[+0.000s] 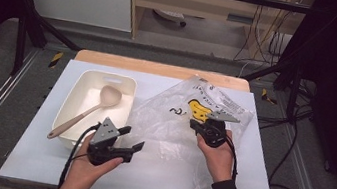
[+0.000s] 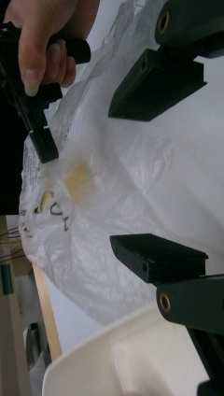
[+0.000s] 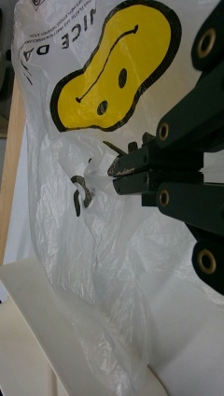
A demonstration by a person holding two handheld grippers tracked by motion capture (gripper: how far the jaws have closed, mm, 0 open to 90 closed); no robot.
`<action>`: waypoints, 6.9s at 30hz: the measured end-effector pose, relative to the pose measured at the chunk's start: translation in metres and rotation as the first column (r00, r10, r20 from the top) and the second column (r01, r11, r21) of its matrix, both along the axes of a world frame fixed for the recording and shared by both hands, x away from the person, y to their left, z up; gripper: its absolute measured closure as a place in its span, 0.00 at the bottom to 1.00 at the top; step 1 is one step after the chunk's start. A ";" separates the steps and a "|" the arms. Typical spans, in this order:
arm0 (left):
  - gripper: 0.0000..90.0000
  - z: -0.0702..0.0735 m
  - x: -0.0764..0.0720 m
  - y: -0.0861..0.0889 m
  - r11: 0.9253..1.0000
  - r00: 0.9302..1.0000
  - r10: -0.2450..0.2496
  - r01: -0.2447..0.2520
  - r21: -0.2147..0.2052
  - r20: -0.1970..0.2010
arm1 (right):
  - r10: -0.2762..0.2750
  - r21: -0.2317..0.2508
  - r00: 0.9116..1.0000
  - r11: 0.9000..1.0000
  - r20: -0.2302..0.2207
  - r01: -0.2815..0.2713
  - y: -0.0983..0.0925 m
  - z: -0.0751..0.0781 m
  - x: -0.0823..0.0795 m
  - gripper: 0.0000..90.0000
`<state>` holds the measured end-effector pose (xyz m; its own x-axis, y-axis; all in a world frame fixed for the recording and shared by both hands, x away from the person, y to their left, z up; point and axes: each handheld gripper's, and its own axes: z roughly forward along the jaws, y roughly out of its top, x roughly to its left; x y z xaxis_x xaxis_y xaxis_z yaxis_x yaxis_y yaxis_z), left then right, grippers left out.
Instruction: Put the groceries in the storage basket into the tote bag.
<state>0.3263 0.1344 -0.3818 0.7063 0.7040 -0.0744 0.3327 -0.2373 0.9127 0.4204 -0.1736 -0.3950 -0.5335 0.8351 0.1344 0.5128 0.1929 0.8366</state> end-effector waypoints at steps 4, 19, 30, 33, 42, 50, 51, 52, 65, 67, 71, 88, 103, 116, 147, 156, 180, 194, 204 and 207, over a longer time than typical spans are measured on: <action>0.43 -0.009 0.004 -0.021 1.000 1.000 -0.009 0.009 0.021 -0.006 | -0.009 0.000 1.000 1.000 0.000 0.009 0.000 -0.001 -0.002 1.00; 0.75 -0.042 0.024 -0.094 0.991 0.995 -0.093 0.096 0.095 -0.031 | -0.025 -0.002 1.000 1.000 0.013 0.025 0.000 0.003 -0.020 1.00; 0.94 -0.055 0.045 -0.117 0.986 0.991 -0.114 0.121 0.112 -0.063 | -0.061 0.018 0.998 0.998 0.033 0.060 -0.012 0.010 -0.011 1.00; 0.97 -0.058 0.051 -0.123 0.986 0.991 -0.110 0.119 0.118 -0.074 | -0.073 0.025 0.997 0.997 0.035 0.072 -0.016 0.012 -0.007 1.00; 1.00 -0.069 0.065 -0.131 0.977 0.991 -0.098 0.113 0.179 -0.087 | -0.103 0.042 0.994 0.994 0.036 0.102 -0.022 0.017 -0.008 1.00; 1.00 -0.076 0.077 -0.131 0.968 0.988 -0.091 0.117 0.221 -0.123 | -0.115 0.047 0.993 0.992 0.036 0.113 -0.022 0.026 -0.009 1.00; 1.00 -0.077 0.078 -0.131 0.967 0.988 -0.090 0.118 0.224 -0.128 | -0.117 0.052 0.992 0.992 0.038 0.115 -0.023 0.028 -0.010 1.00; 1.00 -0.077 0.079 -0.131 0.965 0.988 -0.093 0.121 0.234 -0.125 | -0.118 0.054 0.992 0.992 0.040 0.116 -0.023 0.029 -0.010 1.00; 1.00 -0.077 0.094 -0.132 0.954 0.986 -0.102 0.135 0.266 -0.133 | -0.118 0.106 0.992 0.988 0.048 0.112 -0.027 0.050 0.001 1.00; 1.00 -0.077 0.095 -0.132 0.953 0.986 -0.101 0.134 0.271 -0.130 | -0.115 0.104 0.992 0.989 0.055 0.109 -0.025 0.054 0.006 1.00; 1.00 -0.076 0.101 -0.131 0.949 0.986 -0.101 0.136 0.284 -0.133 | -0.111 0.118 0.991 0.988 0.068 0.102 -0.021 0.066 0.013 1.00; 1.00 -0.073 0.115 -0.125 0.945 0.979 -0.120 0.163 0.285 -0.165 | -0.097 0.150 0.991 0.985 0.092 0.083 -0.020 0.084 0.012 1.00; 1.00 -0.052 0.092 -0.121 0.955 0.978 -0.137 0.173 0.242 -0.157 | -0.079 0.132 0.993 0.989 0.086 0.067 -0.012 0.066 0.021 1.00; 1.00 -0.002 0.057 -0.097 0.971 0.973 -0.175 0.196 0.135 -0.153 | -0.066 0.127 0.997 0.990 0.042 0.061 -0.009 0.053 0.025 1.00; 0.11 0.046 0.059 -0.040 0.997 0.996 0.026 -0.020 0.071 -0.091 | -0.034 0.103 0.999 0.994 0.009 0.033 -0.001 0.041 0.027 1.00; 0.08 0.055 0.062 -0.017 0.994 0.995 0.079 -0.074 0.074 -0.066 | -0.031 0.098 1.000 0.995 0.004 0.030 -0.001 0.039 0.028 1.00; 0.08 0.065 0.069 0.019 0.986 0.986 0.152 -0.147 0.085 -0.063 | -0.023 0.095 1.000 0.995 -0.002 0.023 0.000 0.038 0.028 1.00; 0.08 0.066 0.070 0.051 0.977 0.978 0.201 -0.194 0.093 -0.063 | -0.019 0.086 1.000 0.996 -0.005 0.019 0.001 0.036 0.028 1.00; 0.08 0.069 0.069 0.076 0.966 0.967 0.246 -0.239 0.096 -0.062 | -0.019 0.085 1.000 0.996 -0.007 0.019 0.001 0.035 0.027 1.00; 0.08 0.070 0.068 0.083 0.962 0.964 0.258 -0.251 0.104 -0.060 | -0.017 0.084 1.000 0.996 -0.007 0.018 0.001 0.035 0.027 1.00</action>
